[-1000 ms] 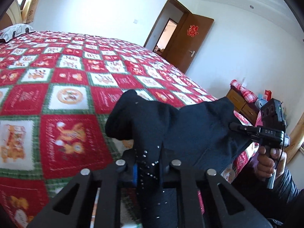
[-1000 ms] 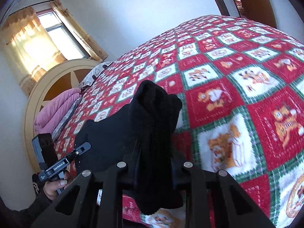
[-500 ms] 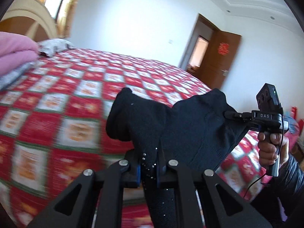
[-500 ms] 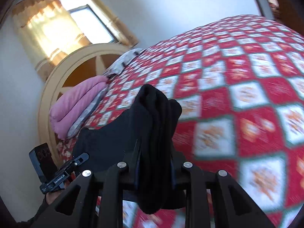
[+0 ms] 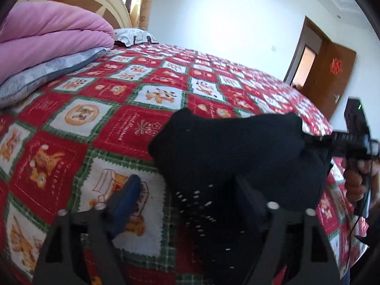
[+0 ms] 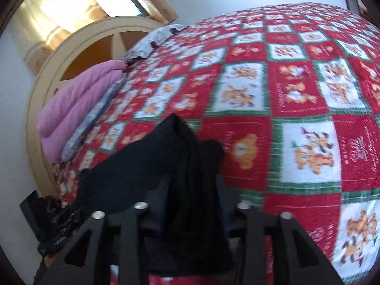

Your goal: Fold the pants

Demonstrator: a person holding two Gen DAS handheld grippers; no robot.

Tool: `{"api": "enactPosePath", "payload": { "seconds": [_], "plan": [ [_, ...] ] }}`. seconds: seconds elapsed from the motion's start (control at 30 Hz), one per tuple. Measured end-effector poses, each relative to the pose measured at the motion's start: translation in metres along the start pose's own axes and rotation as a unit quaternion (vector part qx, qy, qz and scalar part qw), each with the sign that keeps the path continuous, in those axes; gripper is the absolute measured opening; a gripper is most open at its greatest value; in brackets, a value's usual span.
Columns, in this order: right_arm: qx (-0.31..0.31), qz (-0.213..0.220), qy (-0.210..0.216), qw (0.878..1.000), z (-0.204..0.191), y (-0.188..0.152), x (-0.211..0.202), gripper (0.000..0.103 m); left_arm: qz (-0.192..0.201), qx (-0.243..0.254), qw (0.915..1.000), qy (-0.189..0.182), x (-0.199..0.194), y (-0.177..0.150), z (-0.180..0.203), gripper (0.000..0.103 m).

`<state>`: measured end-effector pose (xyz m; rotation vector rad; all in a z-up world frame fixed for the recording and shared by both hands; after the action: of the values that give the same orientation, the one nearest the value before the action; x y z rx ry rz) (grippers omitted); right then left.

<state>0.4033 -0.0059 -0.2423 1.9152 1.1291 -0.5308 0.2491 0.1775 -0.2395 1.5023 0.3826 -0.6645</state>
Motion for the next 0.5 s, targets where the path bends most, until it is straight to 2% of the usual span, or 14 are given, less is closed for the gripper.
{"api": "enactPosePath", "payload": {
  "seconds": [0.03, 0.17, 0.23, 0.27, 0.3, 0.33, 0.4, 0.5],
  "plan": [
    [0.001, 0.000, -0.010, 1.000, 0.008, 0.000, 0.002, 0.050, 0.003, 0.001, 1.0000, 0.002, -0.001, 0.000, 0.002, 0.087],
    [0.012, -0.005, 0.000, 1.000, 0.022, -0.001, 0.002, 0.056, 0.006, 0.015, 0.9998, 0.014, -0.009, 0.003, 0.008, 0.088],
    [0.016, 0.000, 0.000, 1.000, 0.022, -0.001, -0.003, 0.056, 0.010, 0.023, 0.9996, 0.009, -0.012, 0.004, 0.011, 0.093],
    [0.016, 0.006, -0.002, 1.000, 0.023, 0.000, -0.006, 0.056, 0.009, 0.030, 0.9995, 0.010, -0.010, 0.004, 0.012, 0.099],
    [0.013, 0.009, -0.008, 1.000, 0.024, 0.000, -0.007, 0.059, 0.005, 0.039, 0.9991, 0.016, -0.009, 0.001, 0.014, 0.101],
    [0.010, 0.011, -0.015, 1.000, 0.026, -0.002, -0.007, 0.066, 0.004, 0.047, 0.9987, 0.020, -0.007, -0.001, 0.016, 0.101],
    [0.011, 0.017, -0.034, 0.999, 0.033, -0.002, -0.005, 0.073, 0.006, 0.044, 0.9988, 0.020, -0.006, -0.002, 0.015, 0.103],
    [0.027, 0.016, -0.028, 0.999, 0.036, 0.000, -0.007, 0.073, -0.005, 0.030, 0.9990, 0.033, -0.012, 0.000, 0.009, 0.103]
  ]
}}
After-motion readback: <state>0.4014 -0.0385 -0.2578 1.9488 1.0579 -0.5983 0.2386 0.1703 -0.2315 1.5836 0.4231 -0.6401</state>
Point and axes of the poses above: each gripper's, at about its wrist camera, not at the fingertips, and x roughly the way its jaws point, z to its right, y to its top, the point moved 9 cm from there along x, roughly the way its jaws point, and after that the axes turned 15 degrees about x, right-handed, at the moved point
